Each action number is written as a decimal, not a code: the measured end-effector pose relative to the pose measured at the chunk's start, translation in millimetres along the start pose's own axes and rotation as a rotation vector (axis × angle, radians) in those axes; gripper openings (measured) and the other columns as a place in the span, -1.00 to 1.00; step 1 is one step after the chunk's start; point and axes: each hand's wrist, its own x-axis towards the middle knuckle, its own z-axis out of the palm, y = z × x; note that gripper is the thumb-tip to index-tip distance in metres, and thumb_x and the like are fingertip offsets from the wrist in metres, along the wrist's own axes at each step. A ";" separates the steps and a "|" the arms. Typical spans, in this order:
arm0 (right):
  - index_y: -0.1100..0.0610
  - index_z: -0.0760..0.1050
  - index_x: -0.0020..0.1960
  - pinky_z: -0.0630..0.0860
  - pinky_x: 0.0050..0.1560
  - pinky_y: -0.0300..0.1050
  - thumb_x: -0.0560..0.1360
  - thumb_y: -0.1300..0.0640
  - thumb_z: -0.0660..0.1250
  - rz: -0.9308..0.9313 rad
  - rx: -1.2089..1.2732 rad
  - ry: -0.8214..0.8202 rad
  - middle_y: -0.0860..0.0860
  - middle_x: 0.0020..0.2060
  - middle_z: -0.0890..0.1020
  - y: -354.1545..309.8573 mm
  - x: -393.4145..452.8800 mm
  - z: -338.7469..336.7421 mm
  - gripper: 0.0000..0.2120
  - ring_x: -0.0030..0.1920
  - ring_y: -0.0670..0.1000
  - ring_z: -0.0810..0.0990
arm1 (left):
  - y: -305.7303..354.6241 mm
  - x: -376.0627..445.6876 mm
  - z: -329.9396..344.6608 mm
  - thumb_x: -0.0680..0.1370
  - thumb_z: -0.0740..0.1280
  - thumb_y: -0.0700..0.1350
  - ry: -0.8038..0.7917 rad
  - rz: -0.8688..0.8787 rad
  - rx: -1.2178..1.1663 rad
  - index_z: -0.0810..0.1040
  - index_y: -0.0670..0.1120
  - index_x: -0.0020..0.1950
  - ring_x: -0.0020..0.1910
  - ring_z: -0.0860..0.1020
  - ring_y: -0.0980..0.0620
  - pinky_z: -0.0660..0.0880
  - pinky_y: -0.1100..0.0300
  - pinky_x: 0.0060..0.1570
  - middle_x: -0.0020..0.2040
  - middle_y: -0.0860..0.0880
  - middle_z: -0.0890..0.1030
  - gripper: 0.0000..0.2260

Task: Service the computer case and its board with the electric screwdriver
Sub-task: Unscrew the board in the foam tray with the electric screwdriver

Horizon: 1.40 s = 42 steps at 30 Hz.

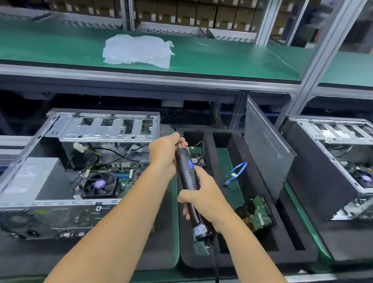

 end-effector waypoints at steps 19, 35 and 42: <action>-0.26 0.14 0.37 0.51 -0.45 -0.13 0.35 0.24 0.38 -0.026 0.010 -0.043 0.26 0.02 0.60 -37.0 -55.7 236.1 -0.25 -0.45 0.08 0.59 | 92.9 -41.2 -219.1 0.53 0.33 -0.29 0.064 0.049 -0.175 0.47 -0.22 -0.30 -0.52 0.47 0.04 0.46 0.23 -0.43 -0.48 -0.05 0.54 -0.80; -0.01 0.35 0.29 0.53 -0.42 -0.08 0.36 0.32 0.38 -0.007 -0.009 -0.122 0.18 -0.16 0.51 -10.3 -96.8 280.2 -0.44 -0.47 0.09 0.54 | 67.5 -81.2 -285.4 0.53 0.29 -0.30 0.131 0.048 -0.134 0.47 -0.25 -0.28 -0.46 0.48 -0.02 0.48 0.14 -0.36 -0.44 -0.09 0.51 -0.83; -0.03 0.38 0.21 0.55 -0.39 -0.03 0.36 0.32 0.35 0.039 -0.012 -0.191 0.18 -0.17 0.51 19.4 -105.2 303.4 -0.51 -0.46 0.10 0.55 | 36.3 -87.9 -321.4 0.55 0.29 -0.20 0.269 0.086 0.017 0.55 -0.21 -0.29 -0.50 0.55 0.01 0.49 0.22 -0.43 -0.47 -0.05 0.59 -0.78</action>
